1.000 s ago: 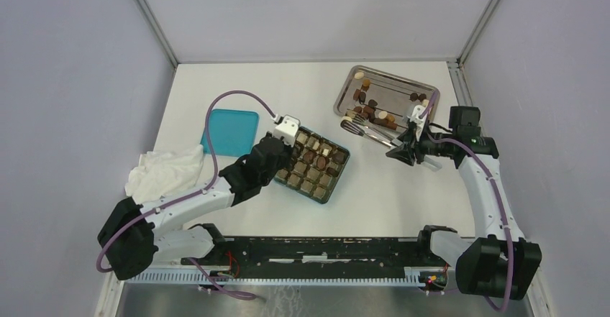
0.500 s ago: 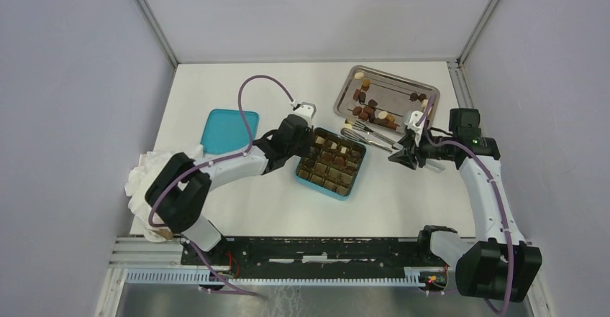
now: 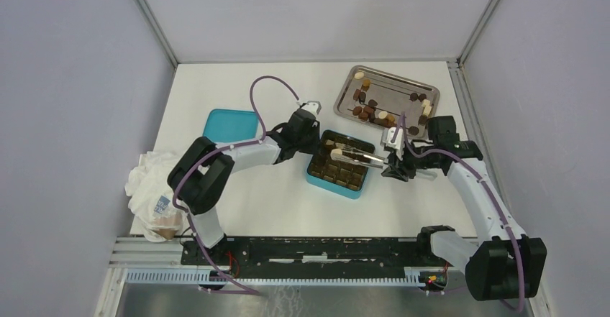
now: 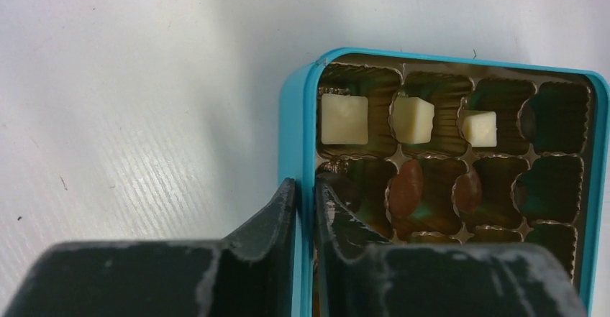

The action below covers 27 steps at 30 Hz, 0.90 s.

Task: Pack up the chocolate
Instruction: Place the fake chocolate in the packing box.

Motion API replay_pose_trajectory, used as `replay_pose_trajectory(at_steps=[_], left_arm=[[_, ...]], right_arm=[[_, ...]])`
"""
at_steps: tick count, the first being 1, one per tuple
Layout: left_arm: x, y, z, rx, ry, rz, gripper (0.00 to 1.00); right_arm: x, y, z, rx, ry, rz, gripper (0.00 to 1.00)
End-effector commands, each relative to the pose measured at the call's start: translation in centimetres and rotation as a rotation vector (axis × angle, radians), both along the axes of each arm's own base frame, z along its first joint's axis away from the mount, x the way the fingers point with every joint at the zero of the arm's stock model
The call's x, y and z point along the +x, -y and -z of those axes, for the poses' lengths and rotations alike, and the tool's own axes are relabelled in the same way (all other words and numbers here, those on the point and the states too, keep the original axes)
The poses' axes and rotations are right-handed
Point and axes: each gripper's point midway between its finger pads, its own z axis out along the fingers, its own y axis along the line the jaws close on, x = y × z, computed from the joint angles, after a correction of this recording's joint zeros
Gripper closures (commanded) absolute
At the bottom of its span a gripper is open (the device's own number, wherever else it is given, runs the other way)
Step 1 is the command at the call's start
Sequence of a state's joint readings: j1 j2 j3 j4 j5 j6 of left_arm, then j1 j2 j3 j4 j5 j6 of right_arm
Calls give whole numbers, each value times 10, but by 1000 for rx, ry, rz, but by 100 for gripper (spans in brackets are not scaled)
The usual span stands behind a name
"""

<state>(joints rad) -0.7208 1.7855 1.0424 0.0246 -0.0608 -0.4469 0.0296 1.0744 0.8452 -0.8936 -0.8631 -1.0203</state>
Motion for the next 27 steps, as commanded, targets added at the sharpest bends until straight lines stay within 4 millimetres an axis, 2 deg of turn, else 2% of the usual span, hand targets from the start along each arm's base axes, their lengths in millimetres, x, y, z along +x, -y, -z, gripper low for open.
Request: replay_pose_trajectory(at_steps=[1, 6, 14, 20, 23, 27], left_arm=[[4, 10, -25, -85, 6, -20, 76], [-1, -11, -59, -78, 94, -48, 48], [-22, -56, -128, 6, 251, -12, 14], [-33, -105, -178, 78, 331, -1, 3], [-36, -133, -181, 178, 385, -28, 0], [-42, -157, -162, 266, 380, -46, 0]], right_arm=[[5, -6, 13, -78, 27, -11, 100], [5, -5, 22, -120, 12, -9, 100], [8, -8, 33, -167, -12, 0, 100], [11, -8, 41, -200, -28, 15, 99], [12, -9, 42, -204, -33, 16, 98], [13, -11, 44, -215, -42, 18, 92]])
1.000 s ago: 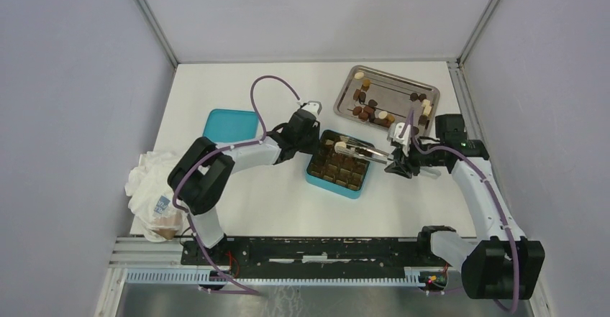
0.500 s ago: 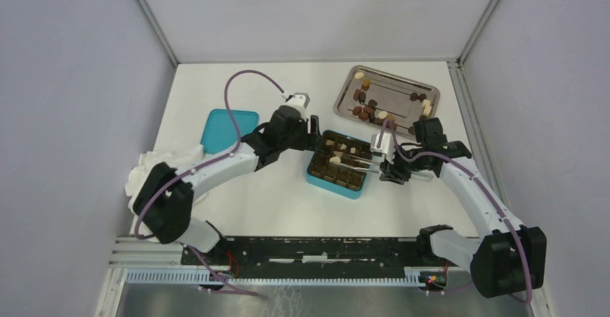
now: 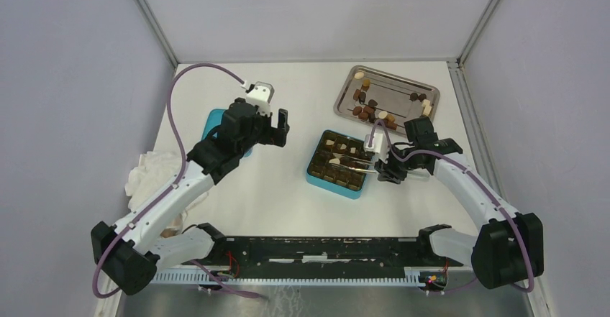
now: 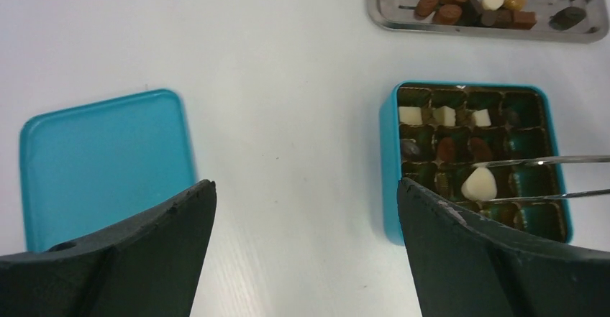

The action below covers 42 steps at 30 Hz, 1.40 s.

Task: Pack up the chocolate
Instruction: Place the fake chocolate in the packing box.

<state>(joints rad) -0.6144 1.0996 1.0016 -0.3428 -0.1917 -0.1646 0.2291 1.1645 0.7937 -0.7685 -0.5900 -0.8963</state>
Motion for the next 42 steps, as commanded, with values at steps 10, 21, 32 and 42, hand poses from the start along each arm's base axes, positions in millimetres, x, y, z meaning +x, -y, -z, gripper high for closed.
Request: replay_pose_trajectory(at_steps=[10, 21, 32, 42], left_arm=[[-11, -47, 29, 170, 1, -55, 0], [-7, -48, 40, 150, -37, -27, 0], [-8, -47, 43, 147, -48, -19, 0], [-8, -48, 43, 147, -48, -22, 0]], right_arm=[[11, -7, -1, -1, 5, 15, 77], [9, -8, -1, 2, 1, 18, 61], [6, -12, -7, 31, 3, 4, 53], [8, -13, -27, 127, 11, 11, 53]])
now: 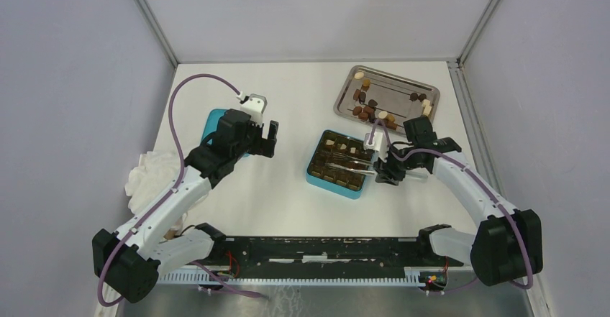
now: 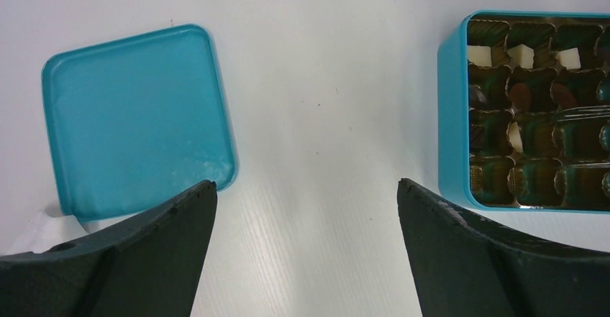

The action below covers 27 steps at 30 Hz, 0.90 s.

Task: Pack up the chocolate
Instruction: Place the fake chocolate in the packing box, then pick up the fake chocolate from the plate.

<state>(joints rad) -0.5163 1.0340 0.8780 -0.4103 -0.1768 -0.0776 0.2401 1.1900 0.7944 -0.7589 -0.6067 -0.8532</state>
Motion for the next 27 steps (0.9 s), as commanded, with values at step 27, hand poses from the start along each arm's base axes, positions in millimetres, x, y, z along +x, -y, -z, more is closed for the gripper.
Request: replay_pose_trajectory(at_steps=[27], left_arm=[[2, 4, -10, -9, 41, 46, 0]], right_arm=[[133, 142, -61, -3, 162, 607, 54]])
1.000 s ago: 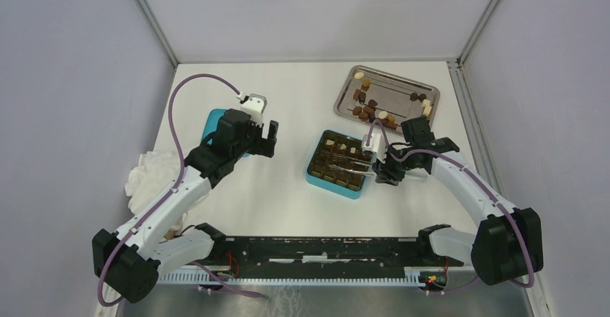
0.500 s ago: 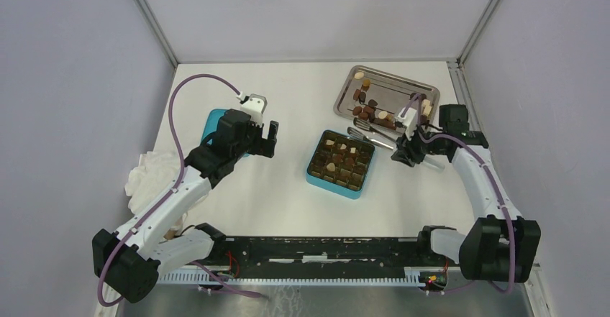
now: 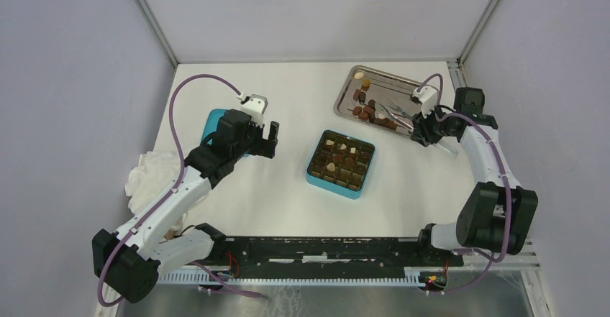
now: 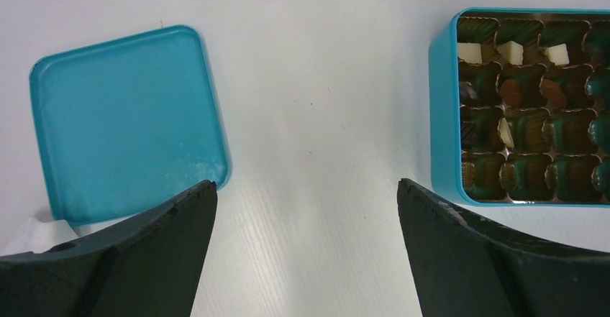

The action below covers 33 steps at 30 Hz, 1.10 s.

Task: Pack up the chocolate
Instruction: Pick up the fake chocolate from the plate.

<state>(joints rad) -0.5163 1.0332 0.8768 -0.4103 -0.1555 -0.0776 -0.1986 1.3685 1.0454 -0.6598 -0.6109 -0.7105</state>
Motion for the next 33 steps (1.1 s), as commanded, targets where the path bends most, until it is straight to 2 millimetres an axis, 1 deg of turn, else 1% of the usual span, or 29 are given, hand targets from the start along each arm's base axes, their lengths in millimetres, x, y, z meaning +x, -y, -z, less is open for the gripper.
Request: replay_pose_trajectory(at_steps=[1, 4, 6, 13, 16, 20, 27, 33], left_arm=[[3, 1, -10, -1, 46, 30, 0], [3, 2, -9, -2, 42, 34, 0], [3, 3, -10, -2, 42, 34, 0], [3, 2, -9, 0, 42, 35, 0], [3, 3, -9, 0, 41, 35, 0], [3, 2, -9, 1, 42, 35, 0], [3, 2, -8, 1, 39, 35, 0], [3, 2, -8, 0, 39, 35, 0]], right_arm=[[20, 31, -11, -100, 38, 89, 54], [22, 45, -2, -150, 7, 116, 54], [23, 50, 4, -173, -16, 125, 55], [32, 61, 20, -207, -77, 138, 56], [36, 64, 23, -215, -97, 139, 58], [40, 64, 28, -211, -129, 126, 60], [39, 59, 31, -189, -161, 99, 60], [41, 61, 37, -195, -184, 102, 59]])
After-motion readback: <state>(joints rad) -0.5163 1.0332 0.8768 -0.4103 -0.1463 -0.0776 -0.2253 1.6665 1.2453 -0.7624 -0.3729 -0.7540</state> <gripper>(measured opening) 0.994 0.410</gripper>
